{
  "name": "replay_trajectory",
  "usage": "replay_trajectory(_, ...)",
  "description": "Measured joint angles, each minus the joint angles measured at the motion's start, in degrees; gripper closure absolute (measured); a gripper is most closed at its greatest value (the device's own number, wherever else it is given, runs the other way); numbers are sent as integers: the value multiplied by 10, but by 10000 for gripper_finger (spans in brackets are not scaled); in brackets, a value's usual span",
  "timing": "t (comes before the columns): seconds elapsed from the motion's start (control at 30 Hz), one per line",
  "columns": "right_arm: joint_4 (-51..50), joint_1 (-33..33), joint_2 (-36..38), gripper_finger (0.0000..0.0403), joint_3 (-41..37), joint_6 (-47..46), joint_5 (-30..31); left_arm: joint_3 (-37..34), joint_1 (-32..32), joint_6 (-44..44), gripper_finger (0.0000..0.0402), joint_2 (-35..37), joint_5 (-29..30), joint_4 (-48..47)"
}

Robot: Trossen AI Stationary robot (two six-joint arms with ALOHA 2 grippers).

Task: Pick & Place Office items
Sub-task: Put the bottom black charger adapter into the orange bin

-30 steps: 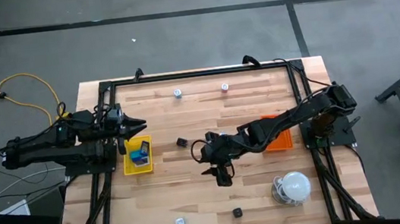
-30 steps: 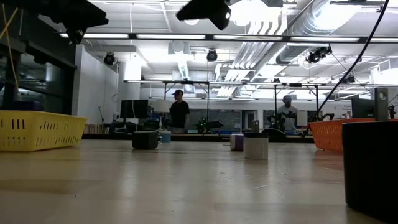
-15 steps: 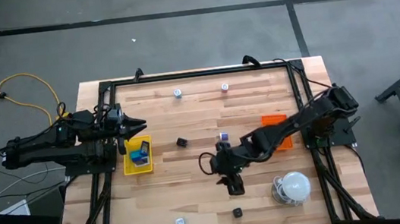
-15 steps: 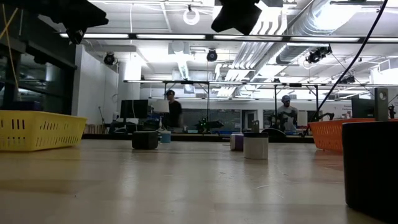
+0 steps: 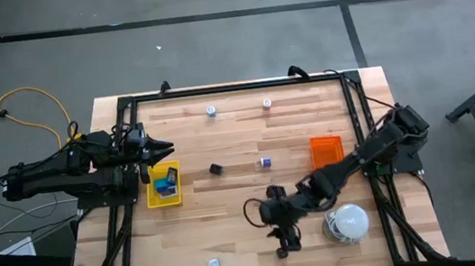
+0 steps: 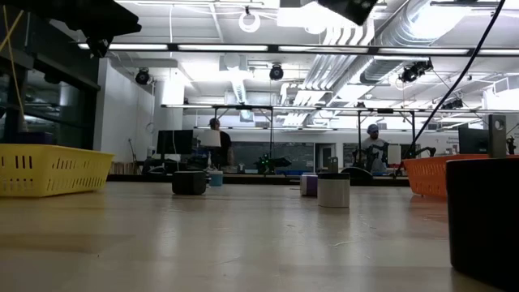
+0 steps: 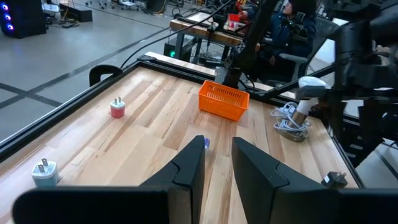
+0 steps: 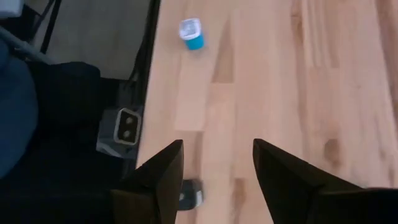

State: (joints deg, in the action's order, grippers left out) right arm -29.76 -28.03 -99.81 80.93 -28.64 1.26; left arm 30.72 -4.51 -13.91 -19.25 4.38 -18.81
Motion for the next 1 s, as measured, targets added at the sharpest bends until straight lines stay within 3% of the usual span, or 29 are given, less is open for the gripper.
replay_trajectory(0.33,-7,-54,-36,223,1,-4,48,0,0,0,324,0,0,0)
replay_trajectory(1.0,-39,-27,-82,223,9,34,-42,0,0,0,324,0,0,0)
